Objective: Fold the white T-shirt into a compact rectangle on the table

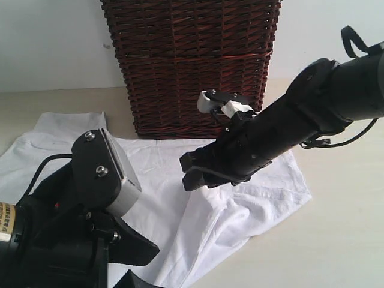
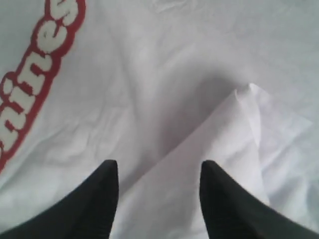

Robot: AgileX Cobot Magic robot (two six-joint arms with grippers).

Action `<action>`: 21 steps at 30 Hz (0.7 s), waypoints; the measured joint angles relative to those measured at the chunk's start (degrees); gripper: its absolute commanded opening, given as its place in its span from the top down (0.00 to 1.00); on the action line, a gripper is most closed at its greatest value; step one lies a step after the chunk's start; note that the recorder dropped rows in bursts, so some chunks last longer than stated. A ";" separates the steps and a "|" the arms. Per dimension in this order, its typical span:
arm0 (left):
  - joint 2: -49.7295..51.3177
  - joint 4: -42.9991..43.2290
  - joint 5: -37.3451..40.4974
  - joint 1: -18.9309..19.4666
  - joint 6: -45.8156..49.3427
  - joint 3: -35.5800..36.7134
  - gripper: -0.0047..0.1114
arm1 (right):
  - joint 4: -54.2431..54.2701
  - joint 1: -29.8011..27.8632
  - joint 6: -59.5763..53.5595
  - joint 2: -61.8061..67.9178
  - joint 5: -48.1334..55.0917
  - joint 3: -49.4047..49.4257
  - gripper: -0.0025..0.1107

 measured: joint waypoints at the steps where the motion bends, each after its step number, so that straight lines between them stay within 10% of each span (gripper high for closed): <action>1: 0.00 0.00 0.00 0.00 0.00 0.00 0.50 | -3.83 0.00 0.64 0.22 0.23 -0.14 0.52; 8: 0.00 0.00 0.00 0.00 0.00 0.00 0.50 | -36.69 0.12 27.90 -0.12 1.21 -0.14 0.52; 21: 0.00 0.00 -0.61 0.00 0.00 0.00 0.50 | -14.28 0.12 7.57 2.20 3.32 -0.14 0.52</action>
